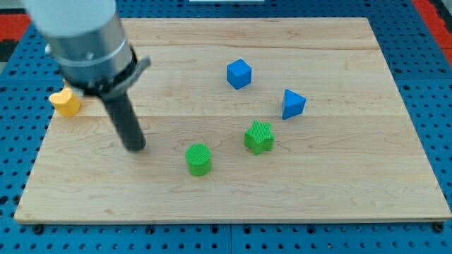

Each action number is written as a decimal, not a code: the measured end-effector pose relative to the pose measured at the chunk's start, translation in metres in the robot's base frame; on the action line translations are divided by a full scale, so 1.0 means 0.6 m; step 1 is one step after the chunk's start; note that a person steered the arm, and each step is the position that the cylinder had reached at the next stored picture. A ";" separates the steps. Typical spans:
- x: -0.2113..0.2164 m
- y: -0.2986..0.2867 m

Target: Move the arm towards the red star

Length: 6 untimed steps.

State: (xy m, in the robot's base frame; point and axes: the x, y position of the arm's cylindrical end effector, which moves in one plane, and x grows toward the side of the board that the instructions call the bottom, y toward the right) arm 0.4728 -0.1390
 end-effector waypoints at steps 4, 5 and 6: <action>-0.467 -0.063; -0.468 -0.196; -0.464 -0.276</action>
